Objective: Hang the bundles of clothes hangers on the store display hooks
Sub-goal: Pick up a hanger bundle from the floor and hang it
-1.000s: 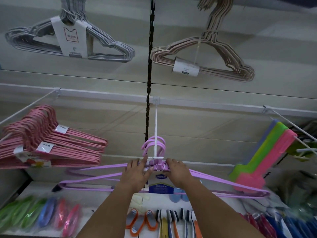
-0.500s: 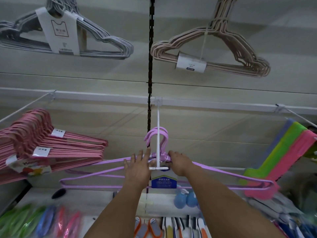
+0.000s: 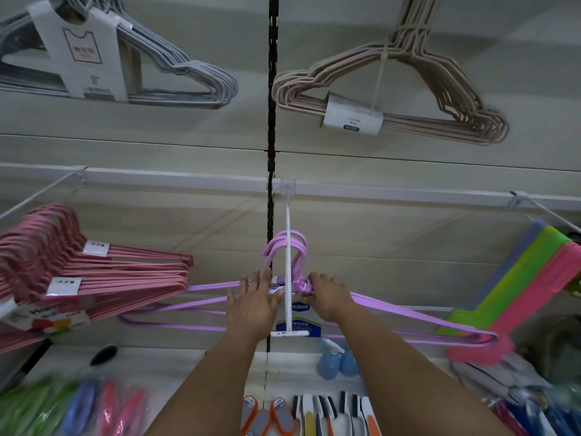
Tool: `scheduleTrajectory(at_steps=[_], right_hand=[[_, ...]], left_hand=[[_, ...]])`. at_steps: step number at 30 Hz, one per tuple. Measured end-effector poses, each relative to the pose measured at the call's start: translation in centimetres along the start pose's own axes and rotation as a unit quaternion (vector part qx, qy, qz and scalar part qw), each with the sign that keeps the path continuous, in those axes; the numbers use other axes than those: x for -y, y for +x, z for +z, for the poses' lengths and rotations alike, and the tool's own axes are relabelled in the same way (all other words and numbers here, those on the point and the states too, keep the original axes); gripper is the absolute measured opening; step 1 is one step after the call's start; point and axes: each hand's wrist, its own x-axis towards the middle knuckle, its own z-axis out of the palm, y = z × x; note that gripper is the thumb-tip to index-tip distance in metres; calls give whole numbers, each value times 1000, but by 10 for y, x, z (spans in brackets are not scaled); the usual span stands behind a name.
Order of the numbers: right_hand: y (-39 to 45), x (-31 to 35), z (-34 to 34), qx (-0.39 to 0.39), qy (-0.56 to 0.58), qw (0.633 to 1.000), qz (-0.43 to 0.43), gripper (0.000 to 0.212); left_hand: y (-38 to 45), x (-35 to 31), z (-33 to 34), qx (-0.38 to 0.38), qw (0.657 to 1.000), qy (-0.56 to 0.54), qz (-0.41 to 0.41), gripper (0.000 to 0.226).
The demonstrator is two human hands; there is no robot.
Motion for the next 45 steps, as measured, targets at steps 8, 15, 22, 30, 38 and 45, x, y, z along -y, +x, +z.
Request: scheduleTrajectory(at_steps=[8,15,22,30,38,45], right_hand=[[-28,0,-11,19,18,1000,11,60],[-71,-20,-32,30,40,998,48,59],[-128,-47,-44,-12,97,984,149,58],[-240,-79,-29,-74,165,937,299,55],[-369,-115,-18,-136,200,863,445,50],[-485,-168,-3,-163,213,794,545,56]], left_hand=[[-27,-18,-11,-42,998,-54,-1,49],[-55,-36,-22,-72,996,-52,-16,47],[-75,-56,-10,40,992,-116,7,48],[-124,-112,2,122,976,-90,156,53],[-186,-207,11,153,936,-75,308,50],[-265,-305,46,181,889,-53,416,49]])
